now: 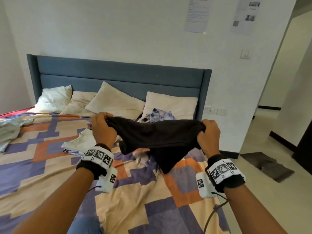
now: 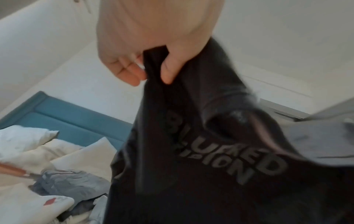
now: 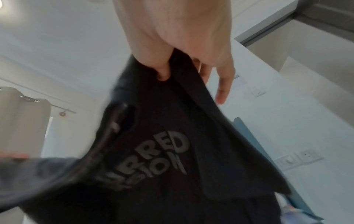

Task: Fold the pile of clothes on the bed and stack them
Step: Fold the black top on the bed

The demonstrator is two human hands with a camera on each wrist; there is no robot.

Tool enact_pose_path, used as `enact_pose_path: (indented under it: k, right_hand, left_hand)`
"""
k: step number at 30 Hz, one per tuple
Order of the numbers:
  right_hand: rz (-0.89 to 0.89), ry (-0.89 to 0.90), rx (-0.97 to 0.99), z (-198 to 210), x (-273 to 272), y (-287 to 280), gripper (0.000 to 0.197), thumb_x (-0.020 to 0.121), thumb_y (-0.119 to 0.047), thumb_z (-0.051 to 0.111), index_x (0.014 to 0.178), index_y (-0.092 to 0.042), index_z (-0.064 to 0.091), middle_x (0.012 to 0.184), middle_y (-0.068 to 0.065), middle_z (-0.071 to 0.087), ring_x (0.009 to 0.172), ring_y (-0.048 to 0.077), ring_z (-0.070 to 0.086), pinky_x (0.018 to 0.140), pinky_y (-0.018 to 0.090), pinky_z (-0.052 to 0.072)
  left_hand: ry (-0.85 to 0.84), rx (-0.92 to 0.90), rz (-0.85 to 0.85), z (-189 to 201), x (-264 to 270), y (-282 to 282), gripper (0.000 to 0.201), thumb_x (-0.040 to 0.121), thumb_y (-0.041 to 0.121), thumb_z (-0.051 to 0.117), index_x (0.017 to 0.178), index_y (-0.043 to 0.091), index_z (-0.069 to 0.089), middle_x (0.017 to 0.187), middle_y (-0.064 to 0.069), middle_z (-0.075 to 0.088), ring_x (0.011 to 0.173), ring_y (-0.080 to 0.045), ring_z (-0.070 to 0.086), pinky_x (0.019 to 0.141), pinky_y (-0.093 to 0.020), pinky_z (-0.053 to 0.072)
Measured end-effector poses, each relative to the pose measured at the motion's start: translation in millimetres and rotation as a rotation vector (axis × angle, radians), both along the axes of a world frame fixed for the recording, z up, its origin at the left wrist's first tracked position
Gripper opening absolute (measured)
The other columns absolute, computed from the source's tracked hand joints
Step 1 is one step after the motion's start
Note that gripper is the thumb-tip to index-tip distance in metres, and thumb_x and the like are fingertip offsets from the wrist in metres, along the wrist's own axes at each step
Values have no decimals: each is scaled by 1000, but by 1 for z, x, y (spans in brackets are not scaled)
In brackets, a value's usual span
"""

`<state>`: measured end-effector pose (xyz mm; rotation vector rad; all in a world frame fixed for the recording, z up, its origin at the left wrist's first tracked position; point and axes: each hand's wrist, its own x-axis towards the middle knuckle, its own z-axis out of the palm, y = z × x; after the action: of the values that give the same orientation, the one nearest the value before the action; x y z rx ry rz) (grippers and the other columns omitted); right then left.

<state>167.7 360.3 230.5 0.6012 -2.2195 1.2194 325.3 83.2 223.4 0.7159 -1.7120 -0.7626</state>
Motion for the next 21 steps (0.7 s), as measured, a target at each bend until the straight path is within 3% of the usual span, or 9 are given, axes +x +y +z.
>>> enact_pose_path:
  k: [2,4,6,9,11,13,15,18,21]
  right_hand:
    - [75,-68,21,-1,2,-7,22,84,4,49,95,-3,67,97,20,68,93,37,60,82,38,47]
    - [131,-95,76,2,8,-16,19,84,-4,50,87,-8,69,88,17,70,87,35,63,78,39,50]
    - [207,-70,121,4,17,-26,19,79,-6,52,82,-7,71,84,14,71,84,33,64,78,39,52]
    - [362,-83,151,10,34,-35,30,66,6,52,84,-7,73,84,10,72,84,27,66,76,34,54]
    - [413,-53,182,11,39,-29,35,61,5,53,84,-10,74,81,7,73,81,23,67,75,30,53]
    - [427,-23,232,8,33,-17,26,65,5,64,80,-13,76,77,2,72,78,19,67,73,19,49]
    - [398,-25,305,1,24,-2,21,70,1,74,84,-15,76,79,-1,71,81,18,67,71,11,44]
    - [176,-13,538,-22,13,18,27,78,-3,66,102,-15,71,105,4,69,102,27,60,81,31,43]
    - [-102,-40,665,-49,7,30,25,84,-5,55,105,-15,65,112,9,64,107,35,55,84,39,40]
  left_hand:
    - [-131,-12,-96,-16,-1,22,44,66,-11,52,102,10,66,117,-18,52,111,-37,51,96,-36,39]
    - [-205,-123,-351,-33,-2,56,46,63,4,49,102,17,69,113,-9,59,108,-32,55,98,-40,43]
    - [-300,-248,-614,-46,-3,96,55,67,23,49,121,19,61,116,-3,57,110,-24,53,98,-43,43]
    - [-411,-215,-620,-50,-13,141,80,70,60,57,139,23,40,125,3,43,110,-13,42,92,-35,40]
    - [-329,-115,-505,-48,-22,149,61,73,46,71,124,20,51,117,2,51,104,-17,49,87,-35,43]
    - [-236,-75,-445,-44,-28,143,25,80,18,68,104,16,63,101,-1,62,95,-21,59,82,-37,47]
    - [-159,-44,-470,-40,-28,136,17,82,5,61,95,15,68,90,2,67,87,-16,62,82,-30,47]
    - [-76,14,-585,-31,-20,133,21,87,-1,57,89,17,68,82,10,64,78,3,58,73,-6,40]
    - [62,89,-646,-21,-12,126,32,87,-4,53,80,23,67,80,12,68,81,0,61,76,-12,44]
